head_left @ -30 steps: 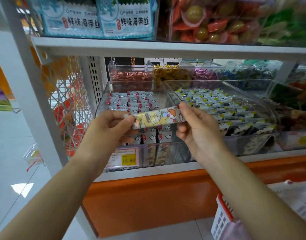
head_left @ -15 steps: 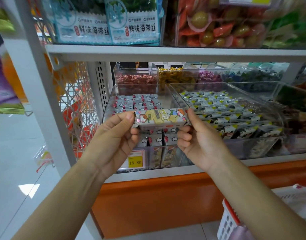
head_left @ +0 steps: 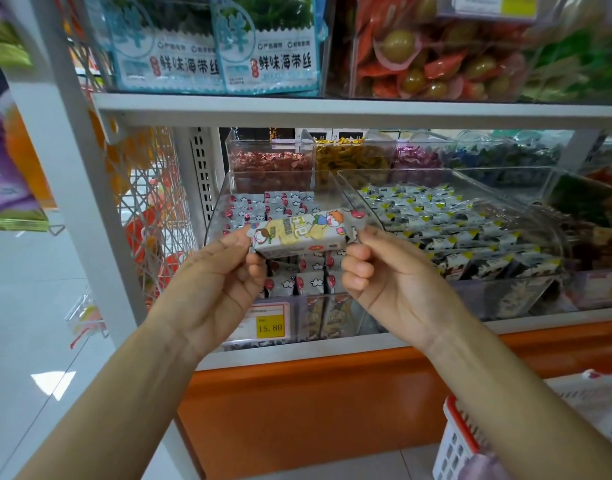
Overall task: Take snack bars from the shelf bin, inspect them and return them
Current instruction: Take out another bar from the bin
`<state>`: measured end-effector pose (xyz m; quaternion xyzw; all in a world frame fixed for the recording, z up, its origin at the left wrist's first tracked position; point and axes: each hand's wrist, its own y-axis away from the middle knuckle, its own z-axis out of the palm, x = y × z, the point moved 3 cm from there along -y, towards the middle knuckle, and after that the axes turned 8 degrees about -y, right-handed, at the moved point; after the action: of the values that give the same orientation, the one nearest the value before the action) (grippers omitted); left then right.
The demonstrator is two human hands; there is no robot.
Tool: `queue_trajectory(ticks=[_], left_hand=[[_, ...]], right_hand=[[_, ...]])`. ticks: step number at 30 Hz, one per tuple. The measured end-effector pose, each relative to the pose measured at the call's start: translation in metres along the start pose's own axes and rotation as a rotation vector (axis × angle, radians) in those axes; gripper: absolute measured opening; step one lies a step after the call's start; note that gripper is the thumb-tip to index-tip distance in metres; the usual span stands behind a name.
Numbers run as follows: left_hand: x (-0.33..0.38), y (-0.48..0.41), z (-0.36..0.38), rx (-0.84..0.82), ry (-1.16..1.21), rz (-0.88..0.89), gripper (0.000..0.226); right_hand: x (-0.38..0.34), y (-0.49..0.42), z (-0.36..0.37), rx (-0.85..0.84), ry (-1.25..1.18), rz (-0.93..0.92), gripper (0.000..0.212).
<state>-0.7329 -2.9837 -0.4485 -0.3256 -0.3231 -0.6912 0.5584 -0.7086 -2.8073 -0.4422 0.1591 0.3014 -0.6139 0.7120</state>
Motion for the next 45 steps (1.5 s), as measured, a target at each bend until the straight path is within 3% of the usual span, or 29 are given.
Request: queue_trajectory(ticks=[6,10,14,18,22,30,35,41,45], left_hand=[[0.005,0.002,-0.003,-0.066,-0.127,0.024,0.038],[0.01,0.008,-0.001,-0.071,-0.365,0.12,0.019],[0.012,0.014,0.005,-0.108,-0.488,0.222,0.034],[0.01,0.017,0.009,-0.115,-0.645,0.246,0.023],[0.008,0.018,0.009,-0.066,-0.87,0.323,0.023],[0.011,0.019,0.011,-0.086,-0.998,0.351,0.02],[0.01,0.02,0.012,-0.102,-1.141,0.375,0.022],[0.008,0.02,0.015,-0.084,-1.172,0.397,0.009],[0.017,0.017,0.012,-0.101,-1.135,0.357,0.025]], right_hand=[[-0.003,0.001,-0.005,0.051,0.181,-0.065,0.008],[-0.006,0.002,-0.01,0.121,0.331,-0.131,0.007],[-0.008,0.002,-0.009,0.138,0.363,-0.159,0.037],[-0.01,0.003,-0.014,0.145,0.51,-0.267,0.009],[-0.008,0.003,-0.014,0.104,0.632,-0.271,0.021],[-0.014,0.005,-0.01,0.098,0.906,-0.387,0.01],[-0.014,0.005,-0.011,0.135,1.056,-0.454,0.01],[-0.008,0.006,-0.006,0.085,1.168,-0.52,0.016],[-0.007,0.007,-0.005,0.066,1.186,-0.509,0.014]])
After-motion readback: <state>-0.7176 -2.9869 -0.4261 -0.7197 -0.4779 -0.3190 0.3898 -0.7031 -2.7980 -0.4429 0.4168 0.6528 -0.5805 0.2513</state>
